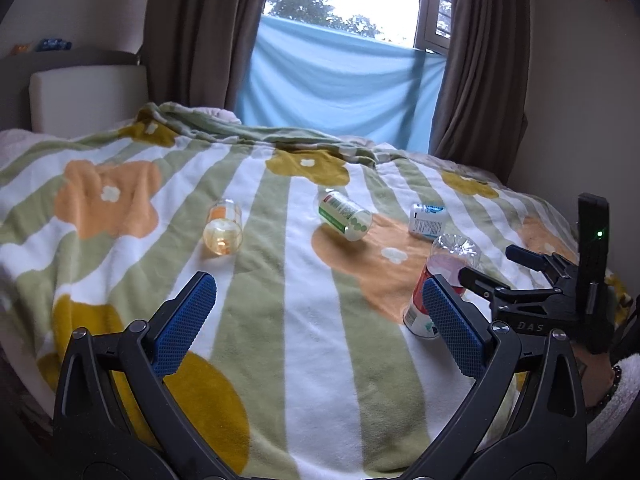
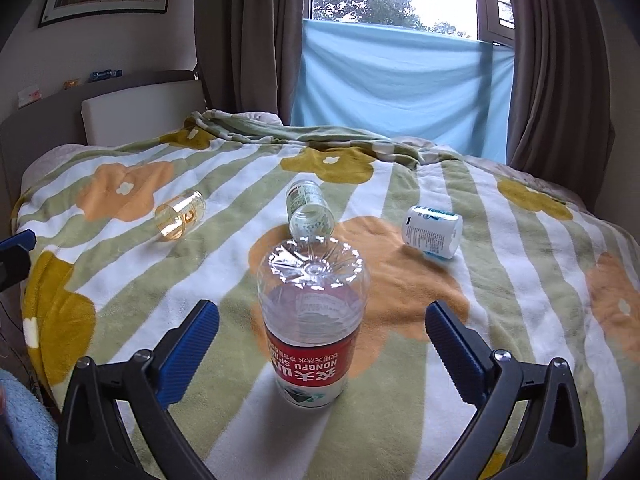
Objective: Flip cup upside down
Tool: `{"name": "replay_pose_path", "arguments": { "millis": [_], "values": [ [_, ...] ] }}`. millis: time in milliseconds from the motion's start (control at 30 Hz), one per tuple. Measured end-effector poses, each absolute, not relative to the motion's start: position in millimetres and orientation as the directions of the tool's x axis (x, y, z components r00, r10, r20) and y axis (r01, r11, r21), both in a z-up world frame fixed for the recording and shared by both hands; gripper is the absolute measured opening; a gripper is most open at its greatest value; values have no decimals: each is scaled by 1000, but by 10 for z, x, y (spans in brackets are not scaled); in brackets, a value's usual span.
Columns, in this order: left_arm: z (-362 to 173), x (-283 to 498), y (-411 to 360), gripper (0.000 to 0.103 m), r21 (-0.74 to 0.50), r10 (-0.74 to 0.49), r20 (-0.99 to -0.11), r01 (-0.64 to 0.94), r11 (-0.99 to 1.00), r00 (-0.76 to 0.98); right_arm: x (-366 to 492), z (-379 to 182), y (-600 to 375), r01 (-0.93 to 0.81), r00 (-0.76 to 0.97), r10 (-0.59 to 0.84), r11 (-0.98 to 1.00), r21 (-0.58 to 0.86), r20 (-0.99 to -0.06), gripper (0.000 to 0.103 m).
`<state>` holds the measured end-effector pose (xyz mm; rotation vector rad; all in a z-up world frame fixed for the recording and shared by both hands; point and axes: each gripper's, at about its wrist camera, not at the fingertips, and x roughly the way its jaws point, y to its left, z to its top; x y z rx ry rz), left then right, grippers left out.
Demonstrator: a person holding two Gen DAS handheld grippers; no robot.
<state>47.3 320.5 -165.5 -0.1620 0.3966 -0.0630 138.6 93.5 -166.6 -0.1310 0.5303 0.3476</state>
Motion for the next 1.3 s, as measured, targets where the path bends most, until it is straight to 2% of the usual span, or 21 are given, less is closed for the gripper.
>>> {"name": "replay_pose_path", "arguments": {
  "millis": [133,267,533,900,1300],
  "values": [
    [-1233,438,3103,103,-138,-90,-337,45,989,937,1064,-1164,772,-311,845,271,950,-12,-461,103],
    [-837,337,2977,103,-106,-90,-281,62,992,955,746,-723,605,-200,888,173,980,-19,-425,103],
    [-479,57,2818,103,-85,-81,-214,64,994,973,184,-205,304,-49,955,40,998,-24,-295,103],
    [-441,-139,2779,103,-76,-59,-191,45,996,980,-15,-140,252,5,970,-19,998,-58,-244,103],
    [-440,-138,2801,103,-90,-64,-190,47,995,980,-26,-137,241,8,971,-20,999,-50,-240,103]
  ]
}}
